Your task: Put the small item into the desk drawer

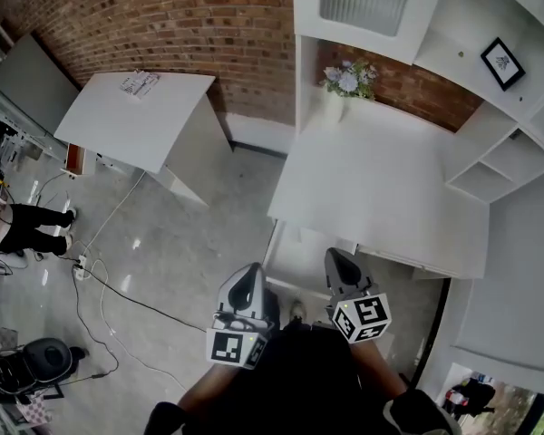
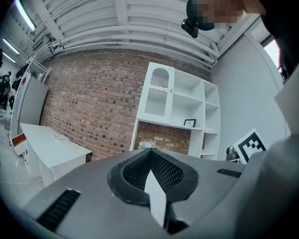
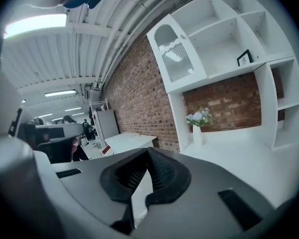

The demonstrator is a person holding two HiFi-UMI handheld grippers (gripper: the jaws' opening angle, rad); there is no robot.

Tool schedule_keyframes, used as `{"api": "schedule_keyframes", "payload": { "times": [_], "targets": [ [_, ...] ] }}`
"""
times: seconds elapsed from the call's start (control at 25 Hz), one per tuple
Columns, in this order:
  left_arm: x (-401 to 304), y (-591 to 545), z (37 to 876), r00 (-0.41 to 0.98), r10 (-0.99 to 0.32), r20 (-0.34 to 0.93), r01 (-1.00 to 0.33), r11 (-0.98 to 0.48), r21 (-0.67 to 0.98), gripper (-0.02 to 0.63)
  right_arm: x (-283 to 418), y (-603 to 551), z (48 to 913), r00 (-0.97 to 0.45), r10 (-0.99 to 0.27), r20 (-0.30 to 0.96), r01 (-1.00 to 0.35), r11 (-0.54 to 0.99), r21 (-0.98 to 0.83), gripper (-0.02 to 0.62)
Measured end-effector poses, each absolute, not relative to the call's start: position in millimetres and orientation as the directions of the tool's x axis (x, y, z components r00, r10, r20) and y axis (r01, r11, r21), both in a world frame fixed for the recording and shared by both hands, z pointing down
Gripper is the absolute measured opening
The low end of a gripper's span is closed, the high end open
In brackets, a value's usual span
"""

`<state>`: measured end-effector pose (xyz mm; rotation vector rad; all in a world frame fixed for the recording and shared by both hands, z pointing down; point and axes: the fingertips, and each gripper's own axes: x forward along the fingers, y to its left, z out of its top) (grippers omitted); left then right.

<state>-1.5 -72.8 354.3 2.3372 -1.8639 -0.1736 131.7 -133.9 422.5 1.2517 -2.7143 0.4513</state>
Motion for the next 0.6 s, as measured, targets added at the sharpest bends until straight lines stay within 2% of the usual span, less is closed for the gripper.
{"api": "schedule_keyframes", "payload": {
  "times": [0.2,0.6],
  "targets": [
    [4,-72,356,0.227,-0.974,-0.006,-0.957,-0.224,0.183,0.023,135,-114,405,-0.665,-0.723,0.185,-0.746,0.632,-0.213,0.015],
    [8,-76,352,0.218,-0.976,-0.006,-0.961,-0.216,0.174,0.023,135,-109,403,-0.678,-0.713,0.181,-0.735,0.65,-0.193,0.014]
  ]
}}
